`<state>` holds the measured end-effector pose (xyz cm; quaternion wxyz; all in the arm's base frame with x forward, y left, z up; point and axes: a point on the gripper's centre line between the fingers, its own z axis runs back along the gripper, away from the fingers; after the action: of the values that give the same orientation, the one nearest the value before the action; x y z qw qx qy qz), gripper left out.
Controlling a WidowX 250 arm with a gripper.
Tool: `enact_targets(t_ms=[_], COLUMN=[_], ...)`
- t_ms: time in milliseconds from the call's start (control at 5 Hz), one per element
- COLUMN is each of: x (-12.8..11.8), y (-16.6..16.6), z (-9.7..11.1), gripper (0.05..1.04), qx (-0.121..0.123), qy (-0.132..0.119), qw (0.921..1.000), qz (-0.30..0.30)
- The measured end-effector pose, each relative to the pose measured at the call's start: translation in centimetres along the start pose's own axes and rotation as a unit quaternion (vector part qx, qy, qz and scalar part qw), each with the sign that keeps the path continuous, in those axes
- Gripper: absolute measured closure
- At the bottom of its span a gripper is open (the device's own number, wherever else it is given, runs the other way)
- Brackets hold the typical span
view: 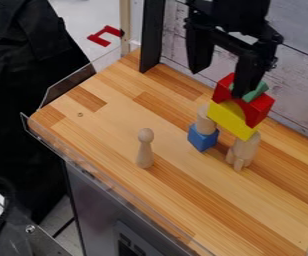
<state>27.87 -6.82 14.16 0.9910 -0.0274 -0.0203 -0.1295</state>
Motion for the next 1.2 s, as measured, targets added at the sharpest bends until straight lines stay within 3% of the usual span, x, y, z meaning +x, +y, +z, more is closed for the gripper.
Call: enact_targets(t_ms=[400,600,1200], x=[4.1,4.6,4.7], y=[0.5,0.4,0.1], z=[0.5,0.8,-1.1], gripper=[0.083,0.083,0.083], qx=[0.031,0.023,0.009], qy=[0.011,0.008,0.06], qw=[0.9992,0.9993,0.9976], qz=[-0.024,-0.028,-0.032])
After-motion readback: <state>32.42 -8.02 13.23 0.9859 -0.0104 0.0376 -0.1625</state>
